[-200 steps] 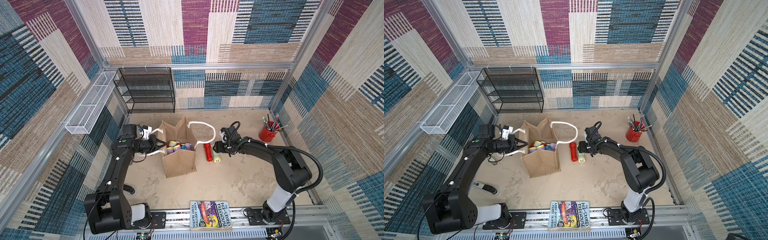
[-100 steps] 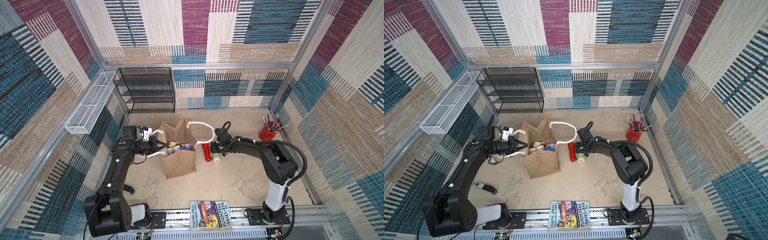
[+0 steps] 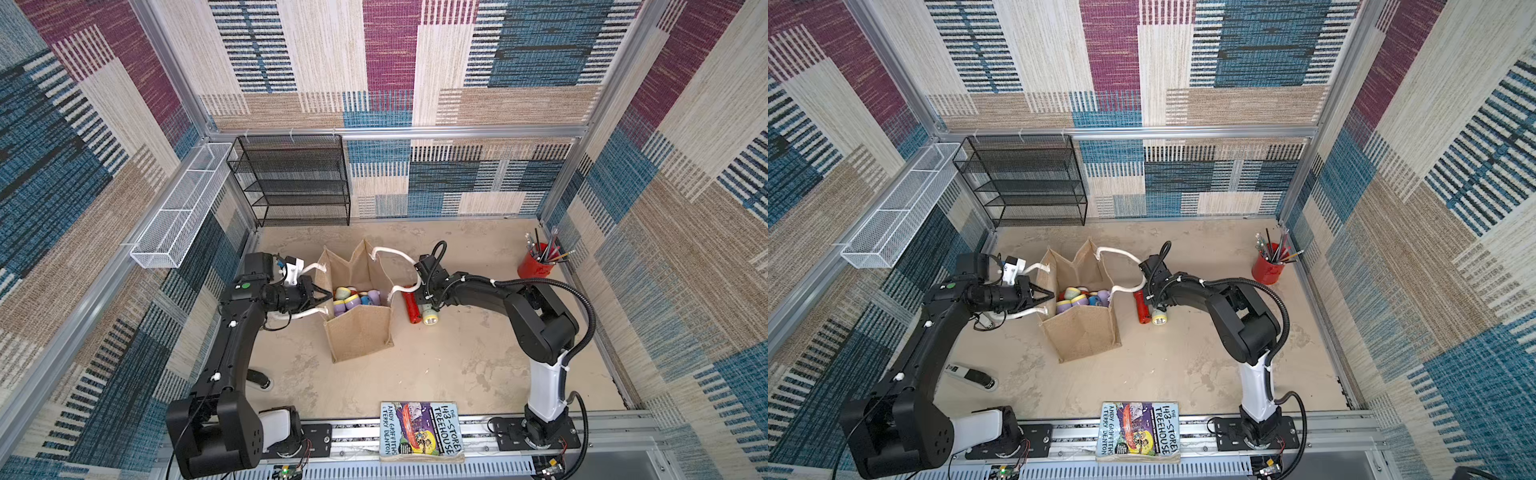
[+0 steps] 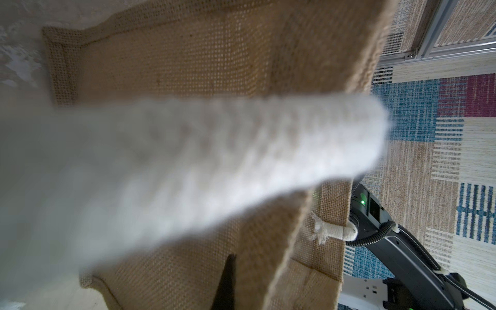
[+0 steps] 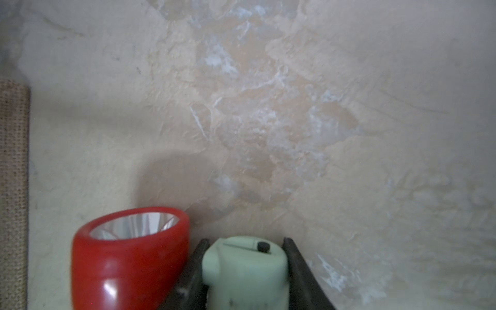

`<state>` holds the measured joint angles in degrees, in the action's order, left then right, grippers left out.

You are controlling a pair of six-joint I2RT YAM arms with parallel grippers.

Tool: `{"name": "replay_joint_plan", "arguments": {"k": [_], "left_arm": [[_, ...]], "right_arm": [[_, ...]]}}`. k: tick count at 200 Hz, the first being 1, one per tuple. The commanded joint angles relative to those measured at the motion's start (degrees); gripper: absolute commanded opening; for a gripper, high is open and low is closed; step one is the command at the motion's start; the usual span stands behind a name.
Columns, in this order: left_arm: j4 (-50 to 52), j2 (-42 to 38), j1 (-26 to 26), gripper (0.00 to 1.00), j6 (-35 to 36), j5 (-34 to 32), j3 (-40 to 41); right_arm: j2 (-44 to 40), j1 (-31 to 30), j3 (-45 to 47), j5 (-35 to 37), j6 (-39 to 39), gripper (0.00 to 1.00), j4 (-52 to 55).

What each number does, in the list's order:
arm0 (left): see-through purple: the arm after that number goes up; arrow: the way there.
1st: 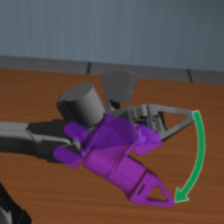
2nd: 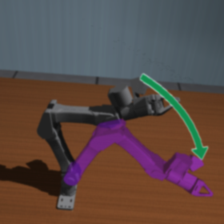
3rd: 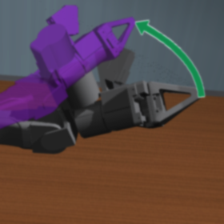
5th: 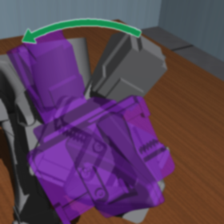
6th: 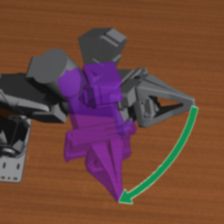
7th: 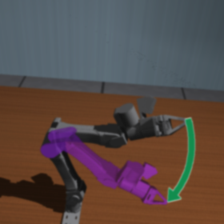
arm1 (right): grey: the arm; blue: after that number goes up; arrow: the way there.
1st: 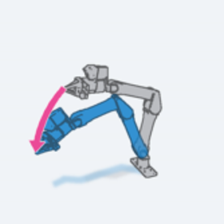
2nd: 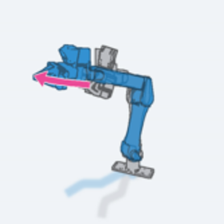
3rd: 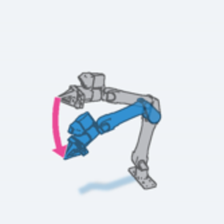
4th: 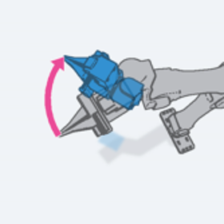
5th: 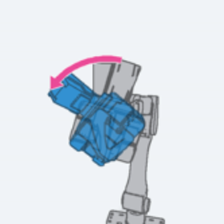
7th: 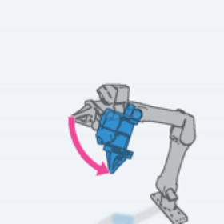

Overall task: Put the flashlights into the tote bags
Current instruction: Pick up the flashlight from the center of the board.

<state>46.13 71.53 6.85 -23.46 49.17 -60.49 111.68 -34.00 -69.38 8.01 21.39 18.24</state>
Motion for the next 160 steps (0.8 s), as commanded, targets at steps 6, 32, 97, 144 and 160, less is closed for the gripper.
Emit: {"name": "replay_joint_plan", "arguments": {"k": [6,32,97,144,160], "left_arm": [[3.3,-2.5,-0.1,0.05,-1.0,0.7,0.1],[4.9,-5.4,-0.6,0.05,-1.3,-0.6,-0.6],[7.8,-9.4,-1.0,0.05,0.7,-3.4,2.7],[8.1,-12.0,-1.1,0.05,1.1,-1.5,0.4],[8.1,-12.1,-1.2,0.03,1.4,-0.8,-1.7]], "right_arm": [[-3.5,-0.5,2.3,-2.5,3.9,0.32,10.0],[-6.8,-0.7,4.3,-2.2,4.1,0.28,10.7],[-23.7,-0.7,8.4,-6.7,4.0,0.2,11.1],[-26.9,-0.8,-2.4,-8.2,2.6,0.19,17.3],[-24.8,-0.7,-10.0,-9.9,1.7,0.19,19.8]]}}
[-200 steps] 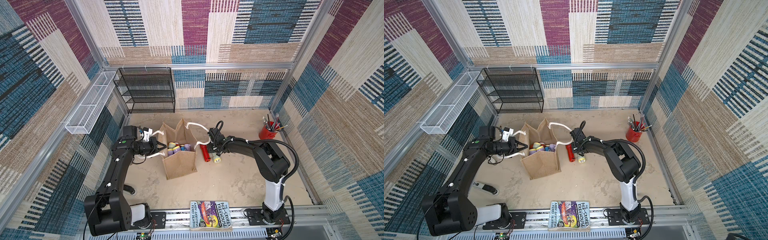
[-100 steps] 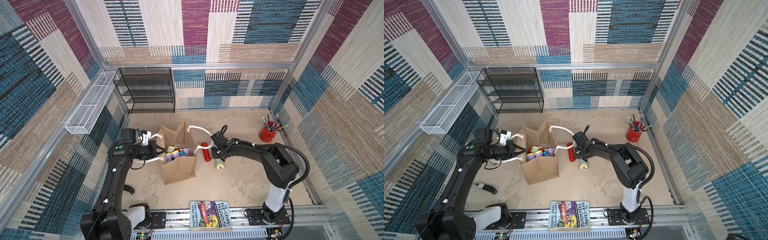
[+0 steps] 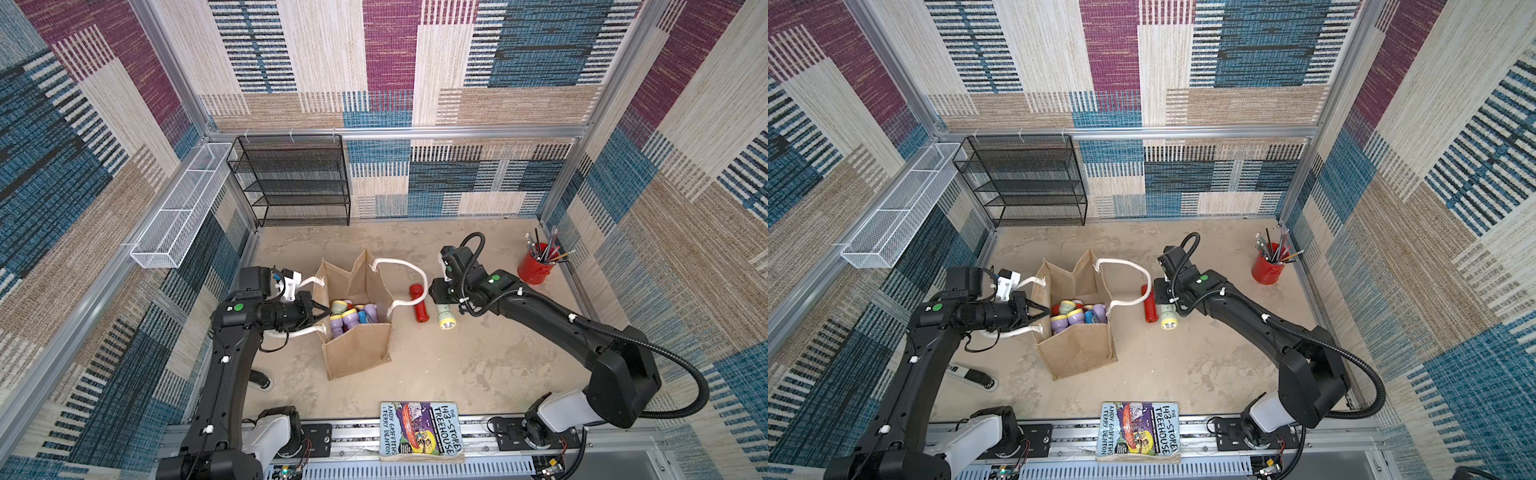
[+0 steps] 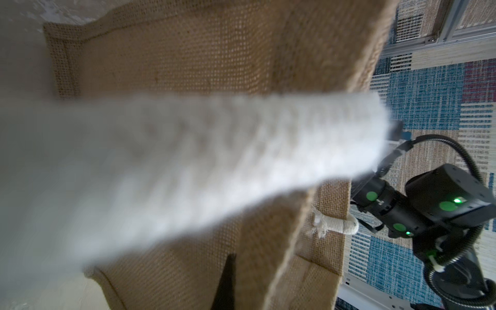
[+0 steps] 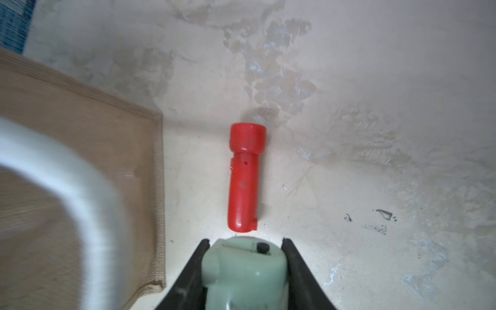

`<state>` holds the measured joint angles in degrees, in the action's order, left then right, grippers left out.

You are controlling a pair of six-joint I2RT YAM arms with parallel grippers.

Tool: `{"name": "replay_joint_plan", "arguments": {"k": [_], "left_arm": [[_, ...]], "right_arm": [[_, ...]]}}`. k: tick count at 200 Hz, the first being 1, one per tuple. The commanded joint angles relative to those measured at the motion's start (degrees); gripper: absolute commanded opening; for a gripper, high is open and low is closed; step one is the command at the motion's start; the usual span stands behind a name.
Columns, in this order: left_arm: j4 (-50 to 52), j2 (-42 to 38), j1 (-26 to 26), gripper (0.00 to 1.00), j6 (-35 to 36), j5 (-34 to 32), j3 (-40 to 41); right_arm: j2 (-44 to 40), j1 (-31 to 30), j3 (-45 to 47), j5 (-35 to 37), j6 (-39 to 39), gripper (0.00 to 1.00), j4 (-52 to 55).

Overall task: Put the flashlights into the tote bags
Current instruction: Pick up the flashlight from the center of the board.

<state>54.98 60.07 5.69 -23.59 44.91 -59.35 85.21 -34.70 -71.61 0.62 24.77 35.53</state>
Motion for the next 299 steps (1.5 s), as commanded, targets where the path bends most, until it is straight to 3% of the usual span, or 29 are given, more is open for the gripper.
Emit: {"name": "replay_joint_plan", "arguments": {"k": [1,34,66,106,137,176,202,229,248,273,299], "left_arm": [[-0.7,-0.7,0.0,0.03,1.6,3.4,-2.9],[2.3,0.1,-0.1,0.03,1.6,1.2,-6.3],[2.4,0.4,-0.1,0.04,1.6,0.7,-4.2],[-0.7,1.8,-0.2,0.04,1.1,2.7,-0.3],[-3.8,4.0,-1.2,0.04,-1.9,1.3,-2.1],[-13.1,10.4,-5.7,0.03,-7.4,1.8,-4.3],[-22.4,13.7,-8.7,0.02,-12.4,1.3,-5.0],[-33.4,15.9,-10.0,0.02,-19.2,1.5,-3.8],[-36.8,17.7,-11.0,0.02,-21.5,0.5,-4.5],[-34.6,19.5,-11.3,0.02,-19.5,-0.4,-6.2],[-30.0,19.9,-11.3,0.02,-16.0,-2.1,-7.3]], "right_arm": [[1.8,0.0,-8.3,-2.6,-1.7,0.19,2.7],[6.0,0.0,-22.7,-7.2,-2.4,0.19,5.6],[8.3,-1.2,-27.6,-10.5,-3.1,0.19,4.6],[7.8,-1.6,-28.5,-10.1,-4.2,0.2,2.3],[10.7,-1.6,-38.2,-6.2,-8.0,0.23,6.6],[18.0,0.7,-49.9,-1.0,-12.2,0.23,15.3],[18.9,4.3,-53.3,-1.5,-12.2,0.23,15.8],[20.8,6.8,-62.4,1.5,-12.9,0.23,19.0],[23.1,7.7,-67.0,-3.0,-12.9,0.23,21.3],[24.0,7.1,-64.4,-12.0,-10.7,0.22,21.2],[20.0,2.5,-53.0,-13.6,-9.2,0.23,13.2]]}}
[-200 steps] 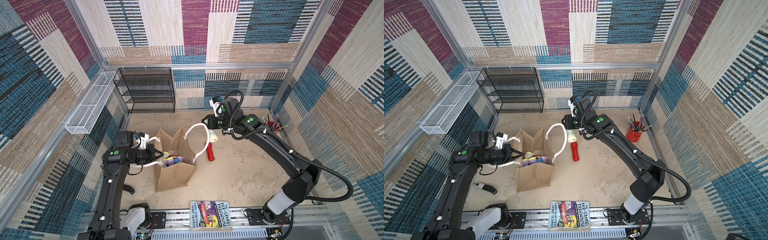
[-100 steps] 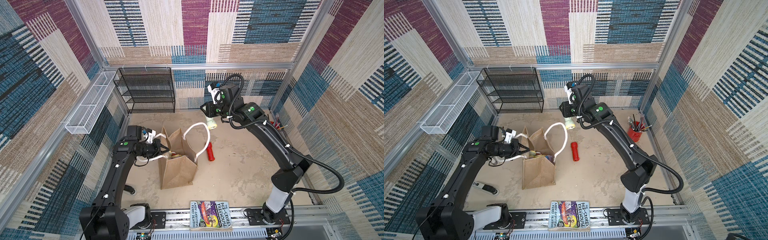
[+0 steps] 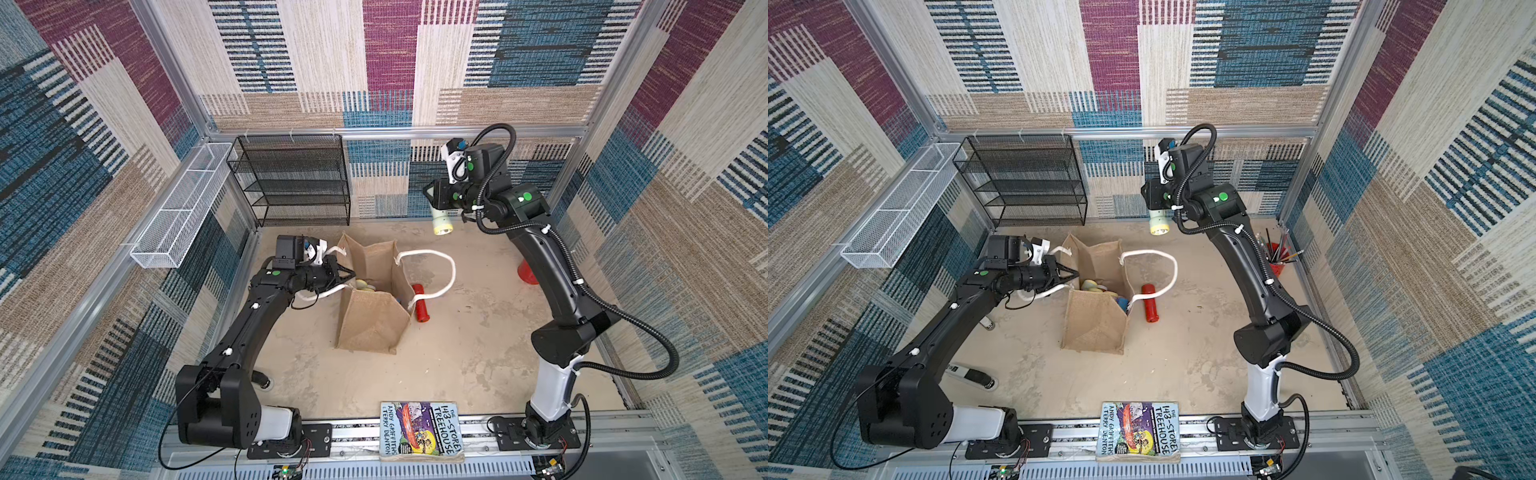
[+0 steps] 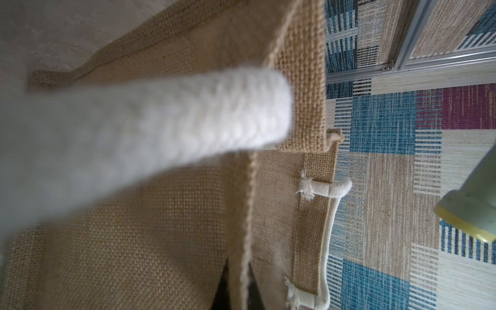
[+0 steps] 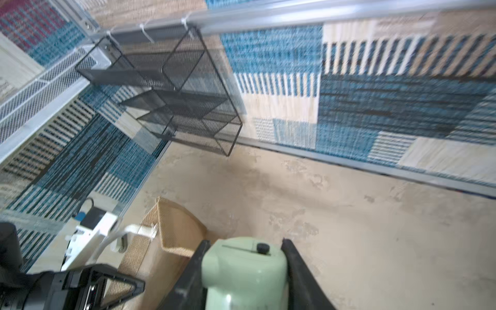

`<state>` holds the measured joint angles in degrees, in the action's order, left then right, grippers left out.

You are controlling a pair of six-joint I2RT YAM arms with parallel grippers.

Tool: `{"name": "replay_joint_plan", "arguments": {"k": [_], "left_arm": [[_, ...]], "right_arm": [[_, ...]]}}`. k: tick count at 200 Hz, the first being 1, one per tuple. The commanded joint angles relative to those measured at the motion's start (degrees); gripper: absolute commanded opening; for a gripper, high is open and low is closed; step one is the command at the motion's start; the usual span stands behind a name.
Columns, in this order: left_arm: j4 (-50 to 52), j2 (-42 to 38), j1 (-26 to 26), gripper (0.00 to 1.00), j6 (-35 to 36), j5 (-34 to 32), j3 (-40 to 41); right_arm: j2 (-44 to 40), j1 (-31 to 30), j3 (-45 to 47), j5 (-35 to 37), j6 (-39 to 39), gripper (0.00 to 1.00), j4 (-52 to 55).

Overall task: Put the flashlights into the tote bags
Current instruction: Pick up the flashlight from the center of the board, then place the flashlight in the canvas bag.

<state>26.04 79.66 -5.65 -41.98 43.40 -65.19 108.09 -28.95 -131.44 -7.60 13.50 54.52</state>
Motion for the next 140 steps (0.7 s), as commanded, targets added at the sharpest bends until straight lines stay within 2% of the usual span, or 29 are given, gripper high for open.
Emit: {"name": "replay_joint_plan", "arguments": {"k": [1,26,65,105,140], "left_arm": [[-0.9,0.3,0.0,0.02,2.6,-0.5,-1.5],[5.0,0.4,0.0,0.02,7.6,0.3,-1.5],[10.5,-2.5,0.1,0.02,14.6,-0.2,1.7],[13.6,-3.2,0.2,0.02,20.5,-0.7,3.6],[11.8,-3.4,0.2,0.03,20.6,1.4,5.7]], "right_arm": [[-3.0,-3.4,7.4,-5.5,2.2,0.23,-6.1],[-4.4,-8.2,14.5,-8.7,4.6,0.23,-12.8],[-2.3,-13.6,18.6,-10.9,6.5,0.23,-19.6],[4.9,-15.3,14.4,-10.1,7.4,0.22,-20.6],[9.9,-16.7,8.8,-9.7,5.4,0.22,-23.4]]}}
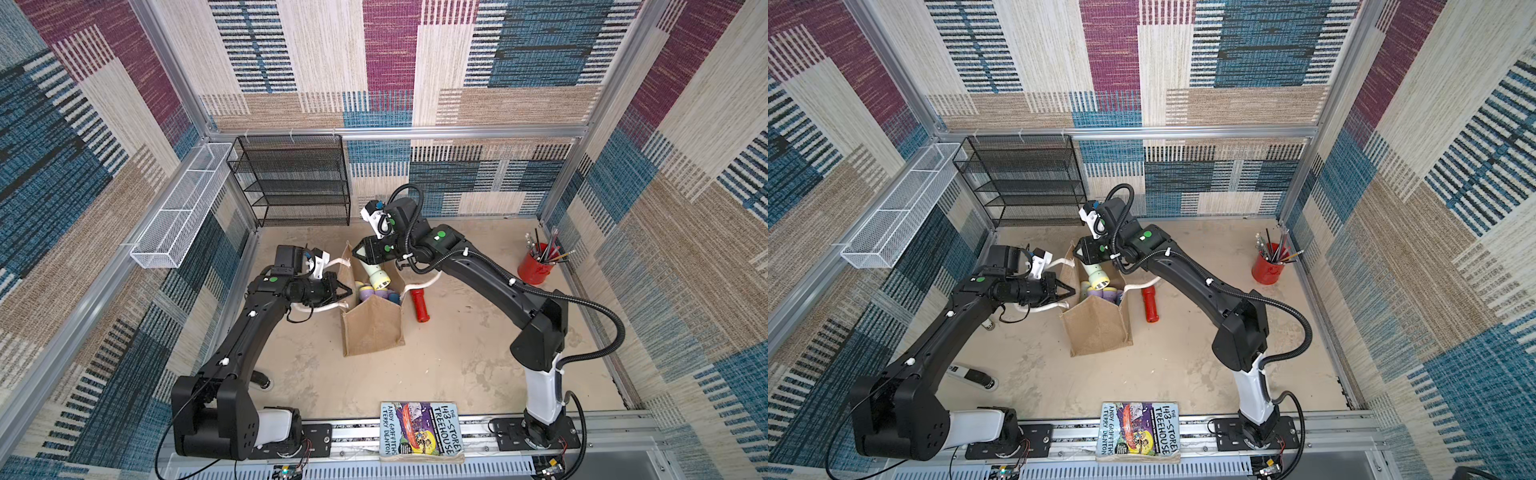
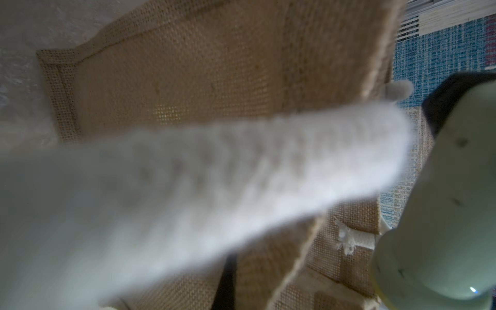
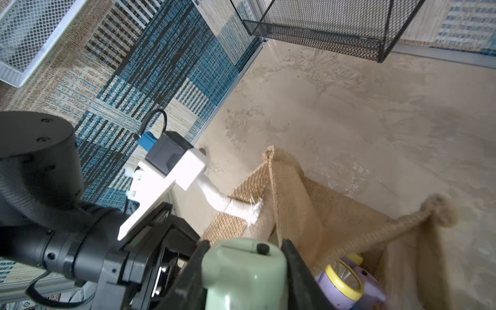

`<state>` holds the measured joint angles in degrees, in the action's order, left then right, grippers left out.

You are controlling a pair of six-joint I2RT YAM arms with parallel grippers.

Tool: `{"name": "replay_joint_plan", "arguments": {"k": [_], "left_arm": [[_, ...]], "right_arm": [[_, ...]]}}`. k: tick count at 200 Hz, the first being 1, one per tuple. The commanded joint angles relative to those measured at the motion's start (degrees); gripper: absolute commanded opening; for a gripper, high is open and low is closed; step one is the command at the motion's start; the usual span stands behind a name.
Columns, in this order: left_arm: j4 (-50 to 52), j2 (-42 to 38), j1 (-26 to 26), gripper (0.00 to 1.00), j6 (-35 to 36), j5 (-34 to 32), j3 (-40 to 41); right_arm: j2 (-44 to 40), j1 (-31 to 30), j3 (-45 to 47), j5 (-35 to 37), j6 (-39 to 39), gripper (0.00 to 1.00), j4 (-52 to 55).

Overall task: Put the flashlights into the tote bags
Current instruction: Place the flashlight in the canvas bag.

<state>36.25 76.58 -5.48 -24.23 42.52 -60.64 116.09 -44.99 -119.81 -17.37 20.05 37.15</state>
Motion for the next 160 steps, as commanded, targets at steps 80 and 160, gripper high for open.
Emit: {"name": "replay_joint_plan", "arguments": {"k": [80,160], "left_arm": [[-3.7,-4.2,2.2,0.03,-4.3,5.1,1.0],[-4.1,-1.7,2.8,0.03,-5.2,7.5,-1.8]], "right_arm": [[-8.3,-2.4,21.0,0.4,-8.7,0.23,-21.6],[-8.9,-2.3,29.6,-1.2,-11.6,0.24,-18.0]]}}
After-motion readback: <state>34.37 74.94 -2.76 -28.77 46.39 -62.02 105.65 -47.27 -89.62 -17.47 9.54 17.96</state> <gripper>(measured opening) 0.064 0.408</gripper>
